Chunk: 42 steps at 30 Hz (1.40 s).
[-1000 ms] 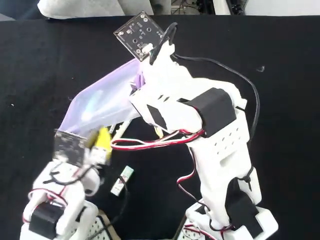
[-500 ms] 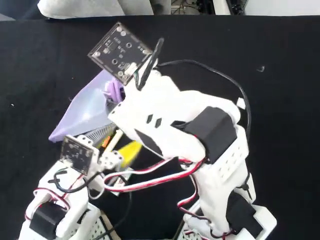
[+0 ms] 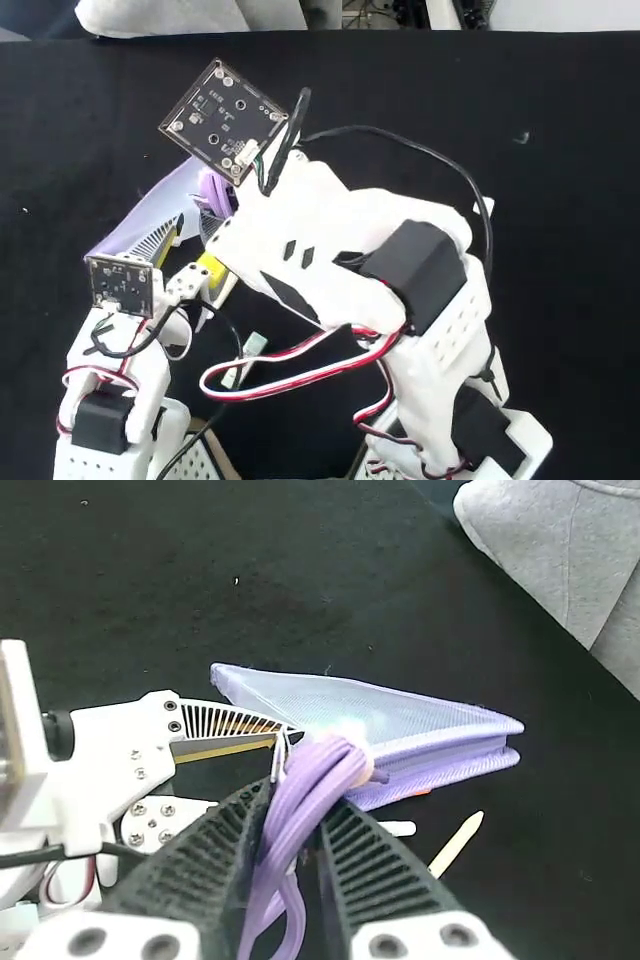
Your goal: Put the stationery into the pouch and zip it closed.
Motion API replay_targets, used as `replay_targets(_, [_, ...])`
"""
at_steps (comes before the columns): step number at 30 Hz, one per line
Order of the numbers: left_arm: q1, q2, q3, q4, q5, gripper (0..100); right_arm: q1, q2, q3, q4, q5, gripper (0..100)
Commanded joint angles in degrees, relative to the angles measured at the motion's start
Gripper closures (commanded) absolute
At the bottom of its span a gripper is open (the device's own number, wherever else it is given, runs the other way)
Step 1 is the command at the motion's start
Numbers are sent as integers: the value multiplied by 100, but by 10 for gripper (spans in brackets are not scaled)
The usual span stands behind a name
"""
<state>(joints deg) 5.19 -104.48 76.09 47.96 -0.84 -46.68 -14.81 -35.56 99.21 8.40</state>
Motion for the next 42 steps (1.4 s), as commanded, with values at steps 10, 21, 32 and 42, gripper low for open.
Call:
replay_targets(10, [-40,9,532,-941,-422,961,-44,-48,-277,176,0,988])
replay_targets(21, [-382,9,-48,-554,-571,860,185,-48,-268,185,0,988])
replay_targets(32, [-382,44,-796,457,-2716,791,360,-48,-259,193,-9,987])
replay_targets(42, [-629,53,453,-1292,-4281,798,185,-435,523,193,378,987])
